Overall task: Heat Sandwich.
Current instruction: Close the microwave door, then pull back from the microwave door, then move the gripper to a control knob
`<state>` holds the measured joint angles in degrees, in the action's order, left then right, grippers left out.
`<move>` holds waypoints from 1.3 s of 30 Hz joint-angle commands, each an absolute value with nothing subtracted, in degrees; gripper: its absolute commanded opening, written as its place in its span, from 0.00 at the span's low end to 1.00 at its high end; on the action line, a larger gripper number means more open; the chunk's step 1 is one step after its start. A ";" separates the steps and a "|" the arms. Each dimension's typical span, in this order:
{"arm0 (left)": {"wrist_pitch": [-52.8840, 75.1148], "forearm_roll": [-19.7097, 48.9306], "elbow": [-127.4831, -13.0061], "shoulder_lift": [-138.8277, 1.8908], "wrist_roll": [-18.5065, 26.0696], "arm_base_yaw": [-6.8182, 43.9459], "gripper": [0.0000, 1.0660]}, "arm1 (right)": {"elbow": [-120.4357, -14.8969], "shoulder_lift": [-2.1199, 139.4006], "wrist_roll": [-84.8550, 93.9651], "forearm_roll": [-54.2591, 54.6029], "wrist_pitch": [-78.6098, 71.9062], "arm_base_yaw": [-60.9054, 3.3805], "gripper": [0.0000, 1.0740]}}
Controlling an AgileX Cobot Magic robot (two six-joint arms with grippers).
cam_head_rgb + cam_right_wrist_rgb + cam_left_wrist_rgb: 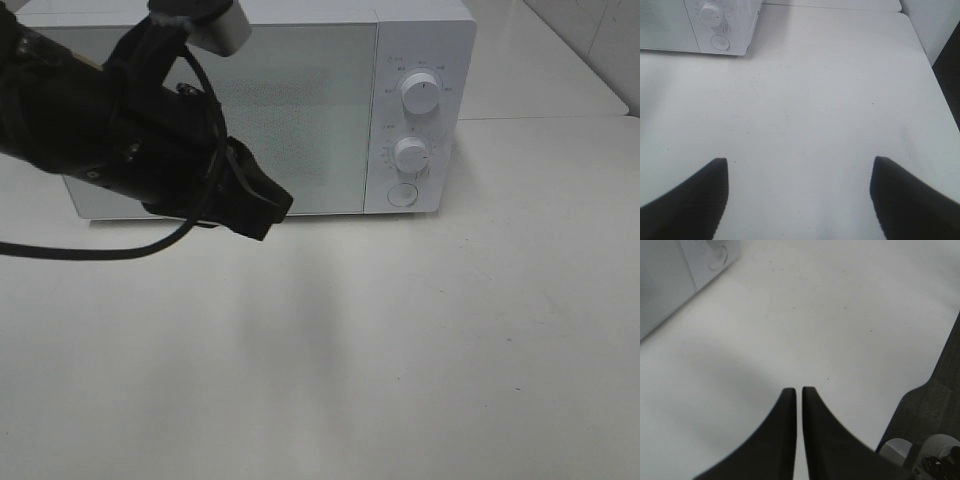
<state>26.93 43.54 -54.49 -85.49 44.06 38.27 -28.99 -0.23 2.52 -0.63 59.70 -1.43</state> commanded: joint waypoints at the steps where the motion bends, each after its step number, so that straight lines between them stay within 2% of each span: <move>1: 32.72 40.74 -54.37 -84.05 37.01 34.84 0.27 | -28.93 -1.78 2.52 -0.92 59.30 -1.72 0.70; 2: 32.72 40.74 -54.37 -84.05 37.01 34.84 0.27 | -28.93 -1.78 2.52 -0.92 59.30 -1.72 0.70; 3: 35.81 39.76 -54.37 -83.19 34.55 32.72 0.45 | -28.93 -1.78 2.52 -0.92 59.30 -1.72 0.70; 5: 38.04 38.73 -54.37 -82.28 31.57 30.88 0.63 | -28.93 -1.78 2.52 -0.92 59.30 -1.72 0.70; 6: 38.04 38.73 -54.37 -82.28 31.57 30.88 0.63 | -28.93 -1.78 2.52 -0.92 59.30 -1.72 0.70; 7: 39.19 37.93 -54.37 -81.65 29.68 29.85 0.69 | -28.93 -1.78 2.52 -0.92 59.30 -1.72 0.70; 8: 41.08 35.41 -54.37 -80.44 25.78 28.19 0.73 | -28.93 -1.78 2.52 -0.92 59.30 -1.72 0.70; 10: 43.09 32.20 -54.37 -79.13 22.57 26.53 0.72 | -28.93 -1.78 2.52 -0.92 59.30 -1.72 0.70; 11: 43.09 32.20 -54.37 -79.13 22.57 26.53 0.72 | -28.93 -1.78 2.52 -0.92 59.30 -1.72 0.70; 12: 44.98 28.71 -54.37 -77.81 19.71 25.27 0.72 | -28.93 -1.78 2.52 -0.92 59.30 -1.72 0.70; 15: 48.07 22.92 -54.37 -75.52 15.64 23.66 0.72 | -28.93 -1.78 2.52 -0.92 59.30 -1.72 0.70; 16: 48.07 22.92 -54.37 -75.52 15.64 23.66 0.72 | -28.93 -1.78 2.52 -0.92 59.30 -1.72 0.70; 17: 50.19 18.68 -54.37 -73.85 13.18 22.63 0.72 | -28.93 -1.78 2.52 -0.92 59.30 -1.72 0.70; 19: 52.37 14.44 -54.37 -72.25 11.46 21.72 0.71 | -28.93 -1.78 2.52 -0.92 59.30 -1.72 0.70; 20: 52.37 14.44 -54.37 -72.25 11.46 21.72 0.71 | -28.93 -1.78 2.52 -0.92 59.30 -1.72 0.70; 21: 54.26 10.71 -54.37 -70.87 9.45 20.45 0.71 | -28.93 -1.78 2.52 -0.92 59.30 -1.72 0.70; 24: 56.72 6.02 -54.37 -68.93 6.65 17.99 0.71 | -28.93 -1.78 2.52 -0.92 59.30 -1.72 0.70; 25: 56.72 6.02 -54.37 -68.93 6.65 17.99 0.71 | -28.93 -1.78 2.52 -0.92 59.30 -1.72 0.70; 28: 59.07 1.83 -54.26 -66.18 6.07 13.52 0.71 | -28.93 -1.78 2.52 -0.92 59.30 -1.72 0.70; 29: 59.53 1.43 -53.74 -64.57 6.07 10.77 0.71 | -28.93 -1.78 2.52 -0.92 59.30 -1.72 0.70; 30: 59.53 1.43 -53.74 -64.57 6.07 10.77 0.71 | -28.93 -1.78 2.52 -0.92 59.30 -1.72 0.70; 34: 60.33 0.92 -51.51 -58.96 6.30 4.07 0.71 | -28.93 -1.78 2.52 -0.92 59.30 -1.72 0.70; 39: 60.50 1.26 -48.87 -52.83 5.84 0.74 0.71 | -28.93 -1.78 2.52 -0.92 59.30 -1.72 0.70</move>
<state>60.16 0.97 -50.13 -55.58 6.42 1.89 -28.99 -0.23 2.52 -0.63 59.70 -1.43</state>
